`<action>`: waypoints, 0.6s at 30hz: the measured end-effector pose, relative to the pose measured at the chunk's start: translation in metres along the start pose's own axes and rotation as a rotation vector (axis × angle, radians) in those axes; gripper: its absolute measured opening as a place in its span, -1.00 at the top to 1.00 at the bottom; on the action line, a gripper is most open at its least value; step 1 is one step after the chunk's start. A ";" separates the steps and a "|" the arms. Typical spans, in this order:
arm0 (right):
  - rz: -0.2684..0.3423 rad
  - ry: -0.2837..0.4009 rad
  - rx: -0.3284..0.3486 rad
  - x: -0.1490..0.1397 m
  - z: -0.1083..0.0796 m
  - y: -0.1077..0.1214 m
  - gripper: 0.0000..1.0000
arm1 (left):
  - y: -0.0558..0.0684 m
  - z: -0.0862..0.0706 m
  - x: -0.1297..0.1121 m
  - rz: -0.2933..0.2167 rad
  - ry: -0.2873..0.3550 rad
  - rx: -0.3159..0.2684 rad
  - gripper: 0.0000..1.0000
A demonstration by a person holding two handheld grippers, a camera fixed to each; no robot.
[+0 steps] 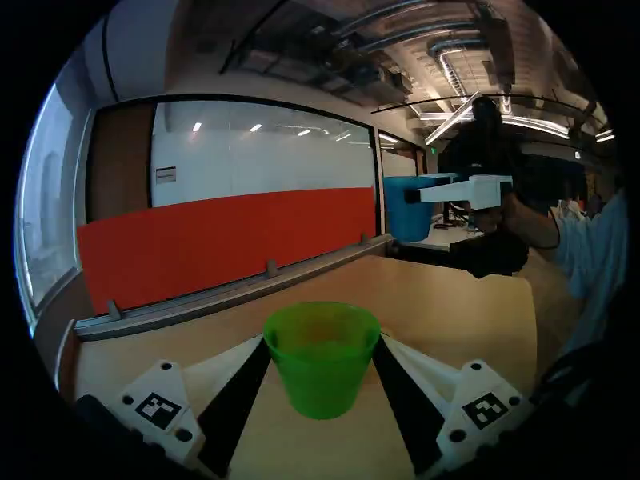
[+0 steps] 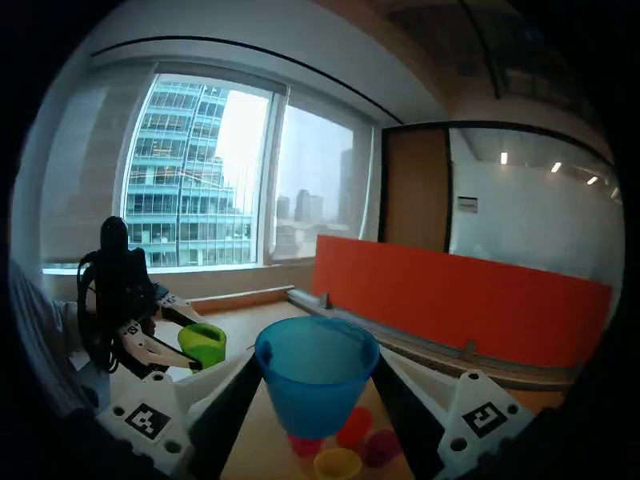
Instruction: Pour water
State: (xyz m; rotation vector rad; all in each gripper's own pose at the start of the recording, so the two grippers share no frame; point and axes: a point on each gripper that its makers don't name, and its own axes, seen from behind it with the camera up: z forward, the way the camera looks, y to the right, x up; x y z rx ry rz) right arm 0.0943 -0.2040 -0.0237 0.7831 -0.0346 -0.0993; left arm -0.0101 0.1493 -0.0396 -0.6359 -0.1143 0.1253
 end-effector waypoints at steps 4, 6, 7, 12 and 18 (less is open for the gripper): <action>0.007 -0.020 0.014 -0.012 -0.003 -0.002 -0.83 | 0.000 0.002 -0.004 0.005 -0.017 -0.004 -0.72; 0.012 -0.033 0.025 -0.019 -0.004 -0.003 -0.83 | 0.001 0.003 -0.006 0.008 -0.028 -0.008 -0.72; 0.013 -0.042 0.030 -0.024 -0.005 -0.004 -0.83 | 0.001 0.004 -0.008 0.009 -0.035 -0.010 -0.72; 0.016 -0.084 0.042 -0.049 -0.007 -0.004 -0.83 | 0.003 0.008 -0.019 0.016 -0.071 -0.019 -0.72; 0.021 -0.121 0.054 -0.072 -0.010 -0.004 -0.83 | 0.003 0.013 -0.034 0.022 -0.119 -0.024 -0.72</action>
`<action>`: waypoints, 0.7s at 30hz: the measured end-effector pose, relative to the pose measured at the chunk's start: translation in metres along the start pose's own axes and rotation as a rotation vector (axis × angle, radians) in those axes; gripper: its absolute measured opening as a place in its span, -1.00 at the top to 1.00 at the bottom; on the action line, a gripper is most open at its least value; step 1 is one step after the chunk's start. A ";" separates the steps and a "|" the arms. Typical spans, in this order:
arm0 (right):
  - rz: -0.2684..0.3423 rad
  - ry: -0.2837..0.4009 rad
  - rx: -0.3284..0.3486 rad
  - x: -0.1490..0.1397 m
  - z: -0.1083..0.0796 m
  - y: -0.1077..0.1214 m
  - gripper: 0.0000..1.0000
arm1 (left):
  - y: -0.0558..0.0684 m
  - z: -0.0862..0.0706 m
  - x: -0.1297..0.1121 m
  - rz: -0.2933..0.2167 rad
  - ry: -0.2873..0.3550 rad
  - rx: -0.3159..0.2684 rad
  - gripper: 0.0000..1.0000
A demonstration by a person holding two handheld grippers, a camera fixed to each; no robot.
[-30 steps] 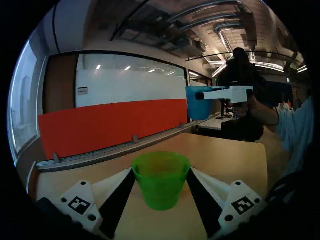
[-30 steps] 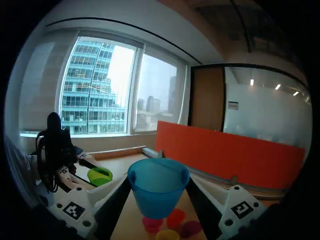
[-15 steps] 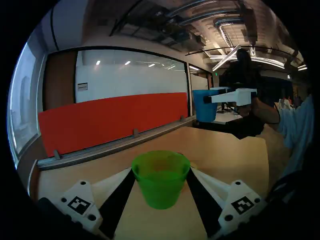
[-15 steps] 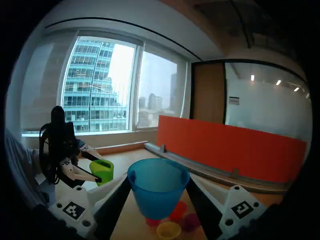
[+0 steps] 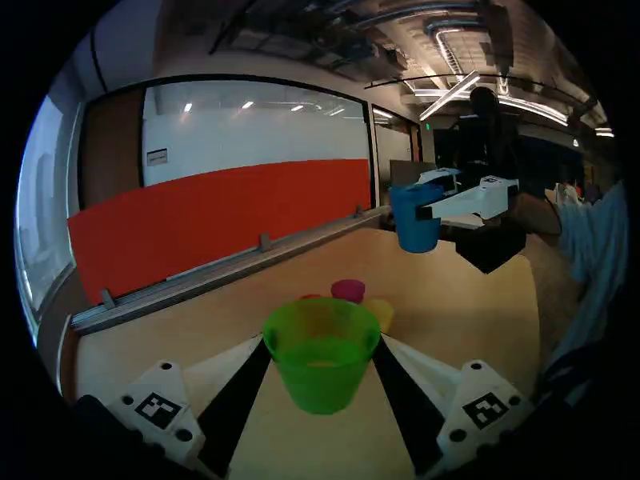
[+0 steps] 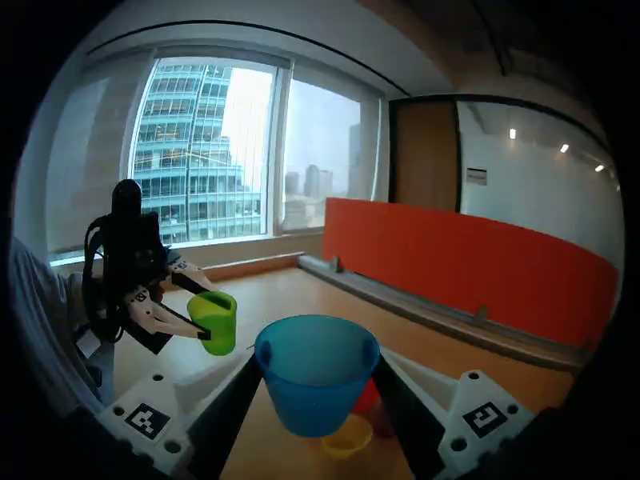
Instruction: Pour water
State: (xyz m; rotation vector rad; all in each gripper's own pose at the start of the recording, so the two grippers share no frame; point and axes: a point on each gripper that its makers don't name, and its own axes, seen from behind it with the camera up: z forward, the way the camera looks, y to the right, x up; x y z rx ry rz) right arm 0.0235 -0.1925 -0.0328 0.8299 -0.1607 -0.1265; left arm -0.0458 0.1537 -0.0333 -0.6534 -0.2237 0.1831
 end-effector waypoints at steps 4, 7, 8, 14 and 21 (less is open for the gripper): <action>0.002 -0.026 0.015 -0.015 0.000 -0.002 -0.84 | -0.003 0.004 -0.009 0.001 -0.029 0.003 -0.72; 0.001 -0.046 0.026 -0.025 0.000 -0.004 -0.84 | -0.004 0.007 -0.016 -0.004 -0.052 0.001 -0.73; 0.001 -0.052 0.028 -0.028 0.000 -0.004 -0.84 | -0.004 0.009 -0.018 -0.006 -0.060 0.000 -0.73; -0.008 -0.087 0.046 -0.046 0.002 -0.007 -0.84 | -0.005 0.014 -0.033 0.000 -0.101 -0.001 -0.72; -0.020 -0.129 0.060 -0.065 0.004 -0.008 -0.84 | -0.006 0.021 -0.048 -0.011 -0.137 -0.005 -0.73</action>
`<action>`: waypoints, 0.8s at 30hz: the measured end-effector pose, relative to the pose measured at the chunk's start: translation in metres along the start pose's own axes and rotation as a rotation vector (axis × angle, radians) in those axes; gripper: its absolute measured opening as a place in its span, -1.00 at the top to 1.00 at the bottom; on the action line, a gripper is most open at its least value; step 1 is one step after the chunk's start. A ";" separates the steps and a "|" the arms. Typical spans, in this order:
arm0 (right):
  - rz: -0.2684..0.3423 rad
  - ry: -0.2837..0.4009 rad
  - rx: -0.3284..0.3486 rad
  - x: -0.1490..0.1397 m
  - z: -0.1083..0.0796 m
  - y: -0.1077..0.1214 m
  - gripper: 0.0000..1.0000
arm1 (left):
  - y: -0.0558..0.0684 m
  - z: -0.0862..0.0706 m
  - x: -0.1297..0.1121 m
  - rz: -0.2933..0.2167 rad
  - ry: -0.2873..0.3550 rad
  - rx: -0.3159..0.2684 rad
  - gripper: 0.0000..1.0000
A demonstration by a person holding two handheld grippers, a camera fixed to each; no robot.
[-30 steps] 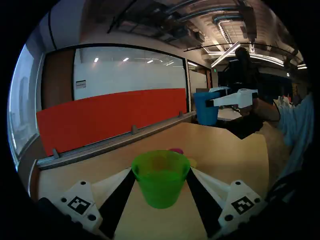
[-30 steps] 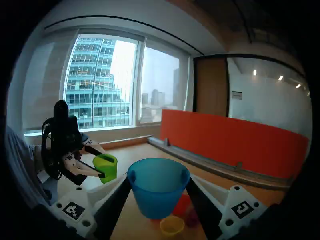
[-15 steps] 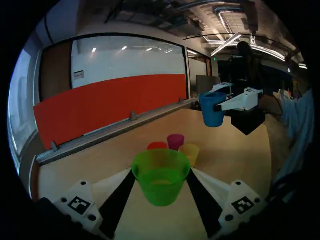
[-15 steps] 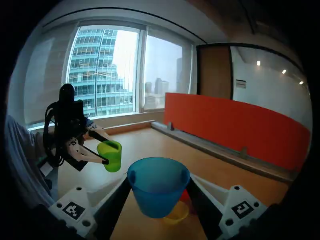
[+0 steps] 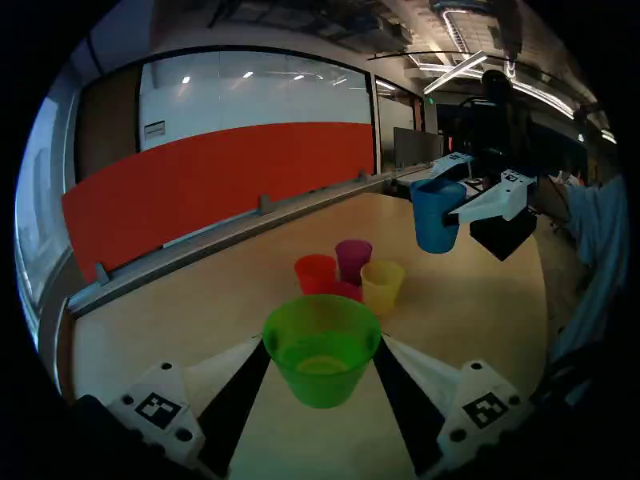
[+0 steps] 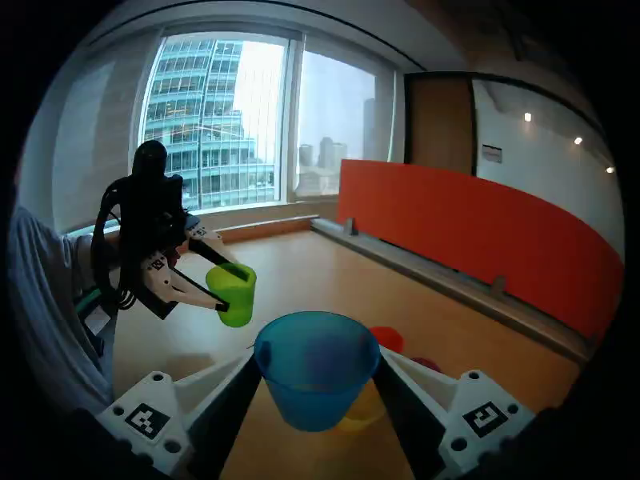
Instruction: Pour water
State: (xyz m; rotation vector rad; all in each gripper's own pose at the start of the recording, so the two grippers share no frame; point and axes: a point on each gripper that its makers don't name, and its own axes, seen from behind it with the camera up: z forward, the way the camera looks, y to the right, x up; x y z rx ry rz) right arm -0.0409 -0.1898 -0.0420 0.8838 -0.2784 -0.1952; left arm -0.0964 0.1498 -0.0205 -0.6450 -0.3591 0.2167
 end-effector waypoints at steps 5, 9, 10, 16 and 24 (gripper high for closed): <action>-0.007 -0.032 0.016 -0.013 0.003 -0.002 -0.84 | -0.001 0.005 -0.009 -0.005 -0.020 -0.002 -0.73; -0.017 -0.062 0.024 -0.023 0.005 -0.003 -0.84 | -0.001 0.010 -0.018 -0.006 -0.045 -0.007 -0.73; -0.022 -0.068 0.025 -0.026 0.006 -0.004 -0.84 | -0.001 0.011 -0.020 -0.005 -0.050 -0.008 -0.73; -0.048 -0.106 0.038 -0.041 0.010 -0.007 -0.84 | -0.001 0.018 -0.032 0.000 -0.086 -0.017 -0.73; -0.069 -0.149 0.056 -0.060 0.015 -0.011 -0.85 | -0.001 0.027 -0.051 0.011 -0.145 -0.024 -0.73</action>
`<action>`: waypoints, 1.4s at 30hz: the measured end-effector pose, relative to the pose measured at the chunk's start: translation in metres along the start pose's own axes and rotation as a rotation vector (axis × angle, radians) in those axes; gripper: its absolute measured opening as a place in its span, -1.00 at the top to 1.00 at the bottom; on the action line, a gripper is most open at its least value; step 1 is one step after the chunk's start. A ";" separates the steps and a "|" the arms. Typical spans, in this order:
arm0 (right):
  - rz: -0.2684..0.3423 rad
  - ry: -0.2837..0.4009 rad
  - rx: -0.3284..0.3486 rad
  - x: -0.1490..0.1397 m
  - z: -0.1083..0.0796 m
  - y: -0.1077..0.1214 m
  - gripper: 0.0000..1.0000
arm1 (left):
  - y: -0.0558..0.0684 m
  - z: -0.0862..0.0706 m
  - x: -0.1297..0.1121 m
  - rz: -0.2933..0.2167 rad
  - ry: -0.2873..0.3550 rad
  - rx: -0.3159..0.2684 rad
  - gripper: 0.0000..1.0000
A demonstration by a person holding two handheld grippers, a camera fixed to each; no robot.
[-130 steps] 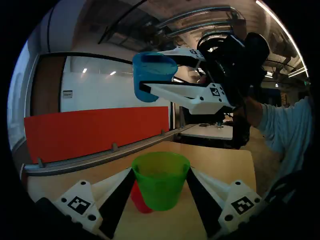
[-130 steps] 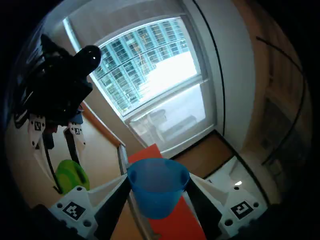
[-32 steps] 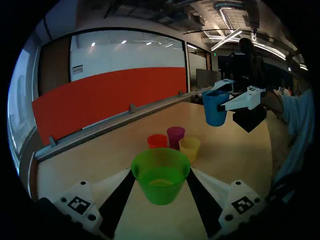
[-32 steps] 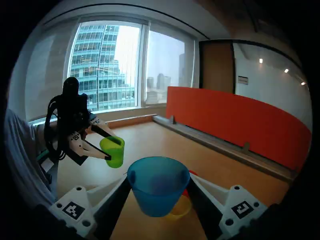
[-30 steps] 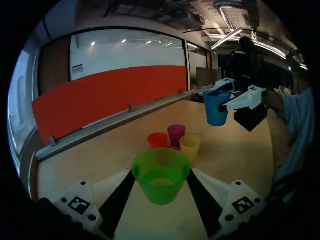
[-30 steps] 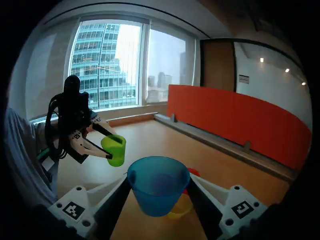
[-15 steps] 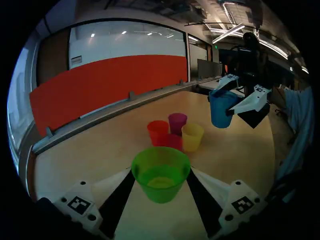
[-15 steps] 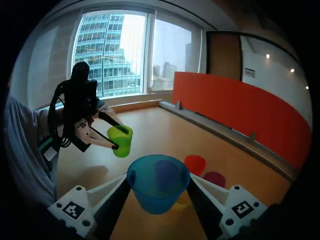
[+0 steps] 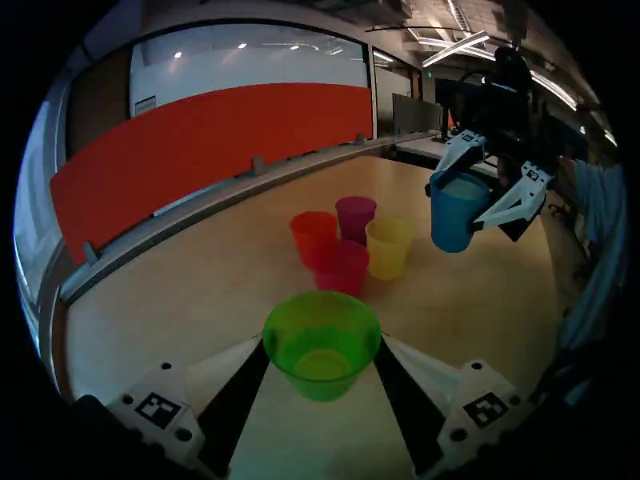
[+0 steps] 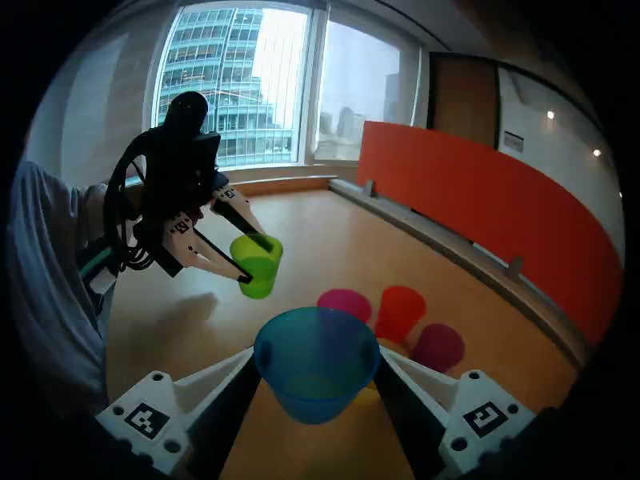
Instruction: Pour water
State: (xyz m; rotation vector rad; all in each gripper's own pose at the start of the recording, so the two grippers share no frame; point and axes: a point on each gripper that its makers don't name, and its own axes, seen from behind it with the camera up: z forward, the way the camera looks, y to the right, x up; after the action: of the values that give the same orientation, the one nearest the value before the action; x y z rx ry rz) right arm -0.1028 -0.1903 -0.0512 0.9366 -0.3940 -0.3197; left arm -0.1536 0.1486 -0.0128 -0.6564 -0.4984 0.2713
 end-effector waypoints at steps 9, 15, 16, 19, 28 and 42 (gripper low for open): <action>-0.004 -0.025 0.008 -0.011 0.006 -0.001 -0.84 | -0.001 0.015 -0.018 0.016 -0.055 -0.007 -0.73; -0.003 -0.030 0.007 -0.013 0.009 0.000 -0.84 | -0.003 0.024 -0.026 0.020 -0.078 -0.004 -0.74; -0.003 -0.031 0.007 -0.013 0.010 0.000 -0.84 | -0.003 0.025 -0.027 0.021 -0.079 -0.004 -0.74; -0.002 -0.032 0.007 -0.015 0.010 0.001 -0.84 | -0.002 0.028 -0.029 0.021 -0.083 -0.006 -0.74; -0.001 -0.033 0.001 -0.016 0.009 0.002 -0.84 | -0.003 0.033 -0.031 0.012 -0.082 -0.009 -0.74; 0.002 -0.032 -0.007 -0.018 0.007 0.003 -0.84 | -0.003 0.036 -0.036 -0.004 -0.079 -0.007 -0.75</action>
State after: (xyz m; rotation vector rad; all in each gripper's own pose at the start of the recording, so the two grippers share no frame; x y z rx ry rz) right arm -0.1211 -0.1860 -0.0488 0.9249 -0.4231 -0.3349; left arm -0.2026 0.1503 0.0010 -0.6530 -0.5766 0.2923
